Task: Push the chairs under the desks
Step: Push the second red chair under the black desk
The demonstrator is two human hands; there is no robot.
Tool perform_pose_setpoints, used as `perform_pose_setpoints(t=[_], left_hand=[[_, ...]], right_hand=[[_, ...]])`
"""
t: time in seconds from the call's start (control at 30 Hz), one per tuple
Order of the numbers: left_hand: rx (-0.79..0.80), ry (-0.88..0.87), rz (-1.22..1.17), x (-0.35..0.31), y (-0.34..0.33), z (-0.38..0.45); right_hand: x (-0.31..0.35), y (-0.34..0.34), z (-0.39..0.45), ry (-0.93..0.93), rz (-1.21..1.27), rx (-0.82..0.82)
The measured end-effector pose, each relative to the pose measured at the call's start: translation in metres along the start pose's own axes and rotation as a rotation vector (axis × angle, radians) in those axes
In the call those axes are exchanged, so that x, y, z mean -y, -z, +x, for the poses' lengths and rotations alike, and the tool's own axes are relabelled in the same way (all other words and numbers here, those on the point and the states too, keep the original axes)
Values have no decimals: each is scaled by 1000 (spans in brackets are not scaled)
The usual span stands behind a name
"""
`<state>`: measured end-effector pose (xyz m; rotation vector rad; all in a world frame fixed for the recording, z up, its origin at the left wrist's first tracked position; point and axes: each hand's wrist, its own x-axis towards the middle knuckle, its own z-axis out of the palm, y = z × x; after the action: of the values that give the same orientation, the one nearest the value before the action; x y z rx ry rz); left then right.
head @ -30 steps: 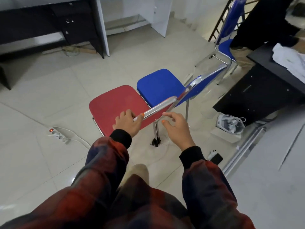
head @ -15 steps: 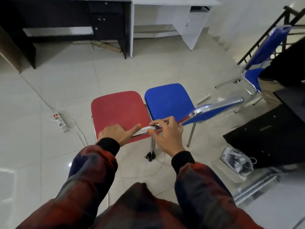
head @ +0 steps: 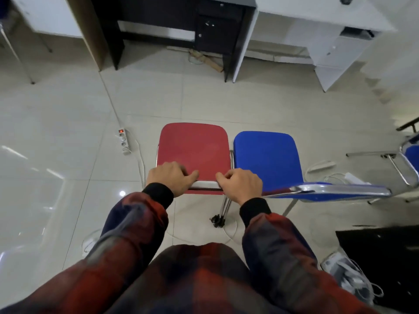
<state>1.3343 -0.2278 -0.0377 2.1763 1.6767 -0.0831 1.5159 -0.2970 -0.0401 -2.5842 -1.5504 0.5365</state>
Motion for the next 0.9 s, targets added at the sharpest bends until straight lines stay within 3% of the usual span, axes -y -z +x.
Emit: perform_pose_setpoints(t=[0.27,0.53,0.8,0.9], left_hand=[[-51,-2,-62,-11,21,34],[13,68,-60,34,50,76],[-102,120,-65,-5,33,86],[-48,104,-83,-6,38,98]], right_hand=[[4,23,44,63,-40,35],[50,14,68,280,33,190],[20,27,108,287,36,147],[20,28,122,274,39,146]])
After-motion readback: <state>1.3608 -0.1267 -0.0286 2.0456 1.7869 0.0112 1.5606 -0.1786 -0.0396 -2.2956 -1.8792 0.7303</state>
